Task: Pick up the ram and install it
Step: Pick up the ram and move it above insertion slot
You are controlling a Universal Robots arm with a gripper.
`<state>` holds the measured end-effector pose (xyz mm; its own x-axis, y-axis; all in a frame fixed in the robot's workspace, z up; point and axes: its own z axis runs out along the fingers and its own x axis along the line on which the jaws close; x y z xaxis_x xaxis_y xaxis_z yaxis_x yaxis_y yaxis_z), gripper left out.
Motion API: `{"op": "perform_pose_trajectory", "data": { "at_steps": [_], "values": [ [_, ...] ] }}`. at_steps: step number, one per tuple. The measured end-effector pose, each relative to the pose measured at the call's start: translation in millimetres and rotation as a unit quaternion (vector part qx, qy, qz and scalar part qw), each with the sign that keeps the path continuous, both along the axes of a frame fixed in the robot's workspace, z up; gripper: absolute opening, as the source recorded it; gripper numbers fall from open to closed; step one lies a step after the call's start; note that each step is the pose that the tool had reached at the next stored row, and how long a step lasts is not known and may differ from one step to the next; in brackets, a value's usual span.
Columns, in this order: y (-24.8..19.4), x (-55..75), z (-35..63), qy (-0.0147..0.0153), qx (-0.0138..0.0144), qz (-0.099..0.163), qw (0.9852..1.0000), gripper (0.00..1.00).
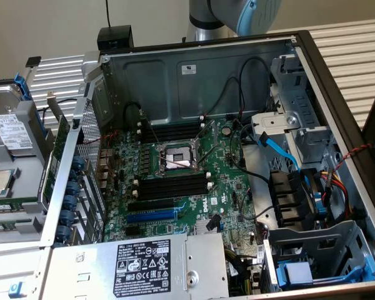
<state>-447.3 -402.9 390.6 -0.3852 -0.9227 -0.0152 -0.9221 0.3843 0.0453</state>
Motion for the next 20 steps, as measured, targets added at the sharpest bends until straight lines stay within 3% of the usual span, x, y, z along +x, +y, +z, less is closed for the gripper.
{"op": "perform_pose_trajectory", "data": {
  "at_steps": [4,8,11,16,18,20],
  "values": [
    [0.0,0.0,-0.2,0.0000,-0.0010,0.037,0.9993,0.11],
    [0.0,0.0,-0.4,0.0001,-0.0020,0.073,0.9974,0.11],
    [0.0,0.0,-0.5,0.0000,-0.0049,0.099,0.9951,0.11],
    [0.0,0.0,-0.7,-0.0015,-0.0084,0.143,0.9897,0.11],
    [0.0,-0.1,-0.6,-0.0034,-0.0097,0.152,0.9884,0.11],
    [0.0,-0.1,-0.9,-0.0088,-0.0107,0.153,0.9881,0.11]
  ]
}}
